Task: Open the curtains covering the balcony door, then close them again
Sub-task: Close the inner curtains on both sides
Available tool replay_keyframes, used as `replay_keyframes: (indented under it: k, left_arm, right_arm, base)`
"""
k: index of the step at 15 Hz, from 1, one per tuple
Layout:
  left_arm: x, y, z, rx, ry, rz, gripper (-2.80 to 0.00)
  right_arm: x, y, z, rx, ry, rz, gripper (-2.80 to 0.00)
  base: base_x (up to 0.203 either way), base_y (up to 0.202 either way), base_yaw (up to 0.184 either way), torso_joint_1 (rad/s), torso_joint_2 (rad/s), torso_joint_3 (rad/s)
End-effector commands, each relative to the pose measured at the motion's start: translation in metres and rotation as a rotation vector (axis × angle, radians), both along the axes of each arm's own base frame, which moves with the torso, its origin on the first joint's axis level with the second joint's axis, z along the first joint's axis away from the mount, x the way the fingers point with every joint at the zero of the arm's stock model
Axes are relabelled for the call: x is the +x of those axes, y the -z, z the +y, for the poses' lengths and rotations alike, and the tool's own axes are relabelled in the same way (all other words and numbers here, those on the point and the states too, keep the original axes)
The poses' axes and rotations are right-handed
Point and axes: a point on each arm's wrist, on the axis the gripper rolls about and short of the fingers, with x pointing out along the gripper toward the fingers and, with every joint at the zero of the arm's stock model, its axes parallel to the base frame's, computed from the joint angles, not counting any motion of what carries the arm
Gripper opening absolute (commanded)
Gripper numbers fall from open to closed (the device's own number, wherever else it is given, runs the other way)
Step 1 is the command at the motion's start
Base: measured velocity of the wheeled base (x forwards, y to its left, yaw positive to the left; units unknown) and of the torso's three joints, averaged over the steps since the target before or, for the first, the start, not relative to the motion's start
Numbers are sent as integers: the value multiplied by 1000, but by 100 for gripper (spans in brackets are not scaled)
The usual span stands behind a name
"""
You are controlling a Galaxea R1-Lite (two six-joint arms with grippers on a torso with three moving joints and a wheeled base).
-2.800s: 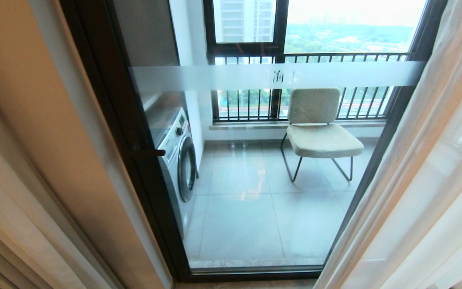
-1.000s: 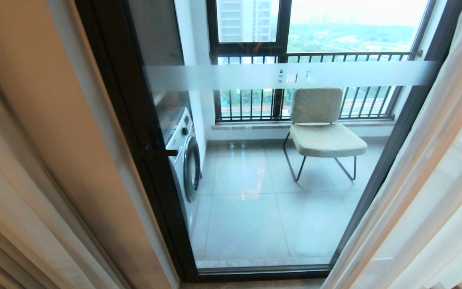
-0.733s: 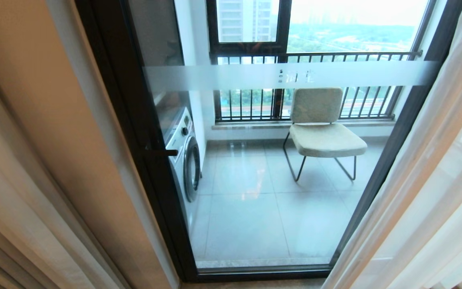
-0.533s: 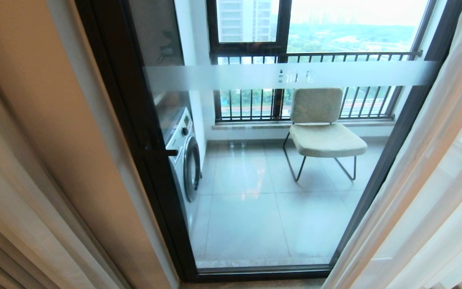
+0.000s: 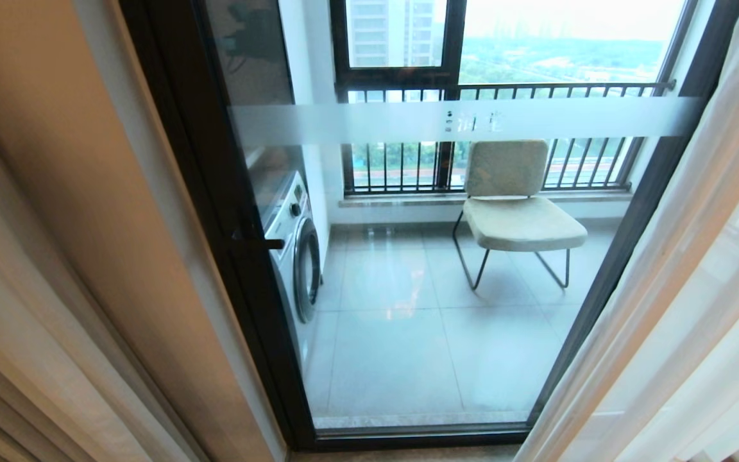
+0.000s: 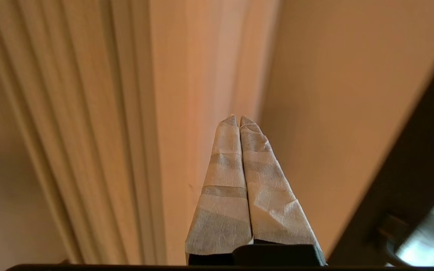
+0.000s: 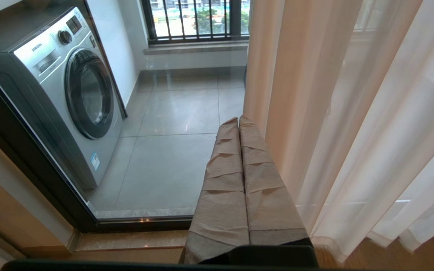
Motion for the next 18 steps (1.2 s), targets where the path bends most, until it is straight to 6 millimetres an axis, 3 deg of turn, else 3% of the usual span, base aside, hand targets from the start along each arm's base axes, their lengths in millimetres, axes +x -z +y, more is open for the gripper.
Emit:
replay_keyframes:
  k: [1,8,18]
  left_arm:
    - [32,0,22,-18,-71,59,0]
    - [67,5,65,-29,-139,93,0]
    - [152,27,115,-34,-49,74,0]
  right_arm:
    - [0,0,0,-1,0,1,-280]
    - [0,0,0,0,0,1,-280]
    - [0,0,0,0,0,1,-280]
  base:
    - [0,0,0,0,0,0]
    - [0,0,0,0,0,0]
    - [0,0,0,0,0,0]
